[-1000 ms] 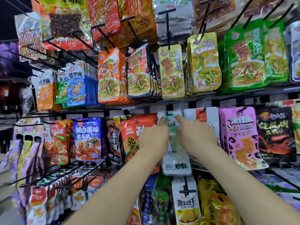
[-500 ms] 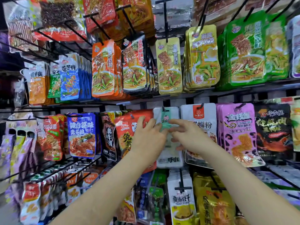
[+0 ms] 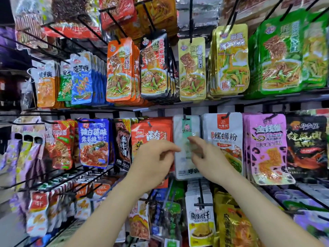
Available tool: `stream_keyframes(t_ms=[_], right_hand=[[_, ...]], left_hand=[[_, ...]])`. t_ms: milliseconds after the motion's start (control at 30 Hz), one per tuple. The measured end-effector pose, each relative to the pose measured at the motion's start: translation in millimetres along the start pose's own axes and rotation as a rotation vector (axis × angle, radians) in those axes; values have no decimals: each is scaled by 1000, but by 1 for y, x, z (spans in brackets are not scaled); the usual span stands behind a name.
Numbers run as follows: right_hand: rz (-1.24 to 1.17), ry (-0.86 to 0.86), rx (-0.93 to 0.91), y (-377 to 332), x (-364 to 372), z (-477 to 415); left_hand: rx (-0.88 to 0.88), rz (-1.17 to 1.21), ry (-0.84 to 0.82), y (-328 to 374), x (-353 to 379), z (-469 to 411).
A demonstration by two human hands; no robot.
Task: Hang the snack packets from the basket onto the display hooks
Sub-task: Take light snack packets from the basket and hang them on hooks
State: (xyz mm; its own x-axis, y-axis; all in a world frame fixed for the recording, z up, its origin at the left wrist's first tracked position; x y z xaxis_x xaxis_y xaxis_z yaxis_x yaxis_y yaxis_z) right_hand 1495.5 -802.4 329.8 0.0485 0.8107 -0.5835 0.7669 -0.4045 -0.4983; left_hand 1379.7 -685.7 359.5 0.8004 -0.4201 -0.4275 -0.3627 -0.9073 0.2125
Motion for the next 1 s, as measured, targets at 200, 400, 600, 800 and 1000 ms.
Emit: stream_keyframes(t_ms=[200,400,600,800,1000], right_hand=[[-200,214,57,-19,-26,36],[-168,179,-8,-85,-21,99],[79,-24,33,-119,31,184],[232,-279,160,-113,103,294],[243,-488,364,-77,156,396]], left_hand=[[-284,293,41,-17,-38,39],[-302,348,-18,-27,-74,92],[-252,279,-246,-36,-100,182],[-305,214,-527,-41,-97,281],[-349,127,-744,-45,-83,381]])
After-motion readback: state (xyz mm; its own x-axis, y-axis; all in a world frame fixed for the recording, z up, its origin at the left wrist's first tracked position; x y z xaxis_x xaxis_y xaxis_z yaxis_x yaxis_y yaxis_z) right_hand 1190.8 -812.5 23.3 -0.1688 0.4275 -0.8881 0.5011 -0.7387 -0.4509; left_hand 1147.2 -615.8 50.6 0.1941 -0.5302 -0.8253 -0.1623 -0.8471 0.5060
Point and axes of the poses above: each hand's wrist, its own z-axis away from the middle knuckle, its own x-axis out of the palm, y = z × x, the point moved 7 cm from there along -z, towards the middle knuckle, and after that the axes turned 5 degrees about y, right-handed, at the moved point
